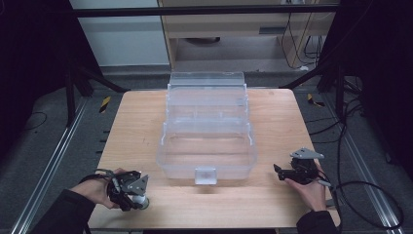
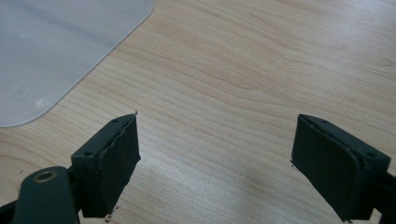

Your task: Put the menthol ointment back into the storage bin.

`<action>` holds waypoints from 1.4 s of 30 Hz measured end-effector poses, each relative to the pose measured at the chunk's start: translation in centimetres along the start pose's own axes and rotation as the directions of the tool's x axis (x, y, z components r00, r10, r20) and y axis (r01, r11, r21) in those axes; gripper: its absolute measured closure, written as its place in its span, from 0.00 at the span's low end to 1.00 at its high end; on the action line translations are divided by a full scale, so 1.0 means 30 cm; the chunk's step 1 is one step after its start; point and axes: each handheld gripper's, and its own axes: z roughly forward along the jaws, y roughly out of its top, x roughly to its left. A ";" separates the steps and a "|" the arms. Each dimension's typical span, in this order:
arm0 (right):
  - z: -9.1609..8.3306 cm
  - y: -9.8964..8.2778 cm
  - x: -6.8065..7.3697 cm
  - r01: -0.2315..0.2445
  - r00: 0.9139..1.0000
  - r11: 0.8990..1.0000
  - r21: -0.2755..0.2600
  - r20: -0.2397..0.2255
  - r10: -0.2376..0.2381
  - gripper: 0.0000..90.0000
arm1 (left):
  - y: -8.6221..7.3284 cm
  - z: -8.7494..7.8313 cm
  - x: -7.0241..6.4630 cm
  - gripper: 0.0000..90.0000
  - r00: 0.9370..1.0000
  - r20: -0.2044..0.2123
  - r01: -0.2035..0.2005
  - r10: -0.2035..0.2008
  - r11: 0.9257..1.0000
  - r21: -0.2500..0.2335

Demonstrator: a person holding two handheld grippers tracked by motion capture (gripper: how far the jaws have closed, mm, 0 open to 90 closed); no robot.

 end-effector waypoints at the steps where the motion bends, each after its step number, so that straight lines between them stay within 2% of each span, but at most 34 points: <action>1: 0.000 0.000 0.000 0.000 1.000 1.000 0.000 0.000 0.000 0.17 | 0.000 0.000 0.000 0.55 1.000 0.000 0.000 0.000 1.000 0.000; 5: -0.001 0.000 0.000 -0.002 1.000 1.000 -0.001 -0.002 0.002 0.17 | 0.006 -0.005 0.004 0.55 1.000 -0.020 0.000 0.000 1.000 0.019; 7: -0.001 0.000 0.000 0.001 1.000 1.000 -0.003 -0.001 -0.001 0.17 | 0.008 -0.015 0.007 0.55 1.000 -0.021 0.008 -0.008 1.000 0.014; 11: -0.001 -0.001 0.002 0.000 1.000 1.000 -0.003 -0.001 0.000 0.17 | 0.018 -0.064 0.018 0.56 0.999 -0.040 0.015 -0.016 1.000 -0.010; 22: 0.003 -0.003 0.006 0.003 1.000 1.000 0.001 -0.009 -0.003 0.17 | 0.037 -0.152 0.051 0.56 0.996 -0.064 0.058 -0.058 0.998 -0.012; 28: 0.003 -0.002 0.003 0.005 1.000 1.000 -0.001 -0.007 -0.005 0.17 | 0.046 -0.209 0.070 0.56 0.993 -0.084 0.073 -0.077 0.996 -0.048; 34: 0.004 -0.002 0.002 0.004 1.000 1.000 0.000 -0.009 -0.004 0.17 | 0.050 -0.243 0.093 0.56 0.992 -0.092 0.083 -0.089 0.994 -0.073; 42: 0.003 -0.001 0.002 -0.003 1.000 1.000 0.003 -0.008 0.003 0.17 | 0.059 -0.294 0.121 0.56 0.990 -0.105 0.084 -0.092 0.993 -0.078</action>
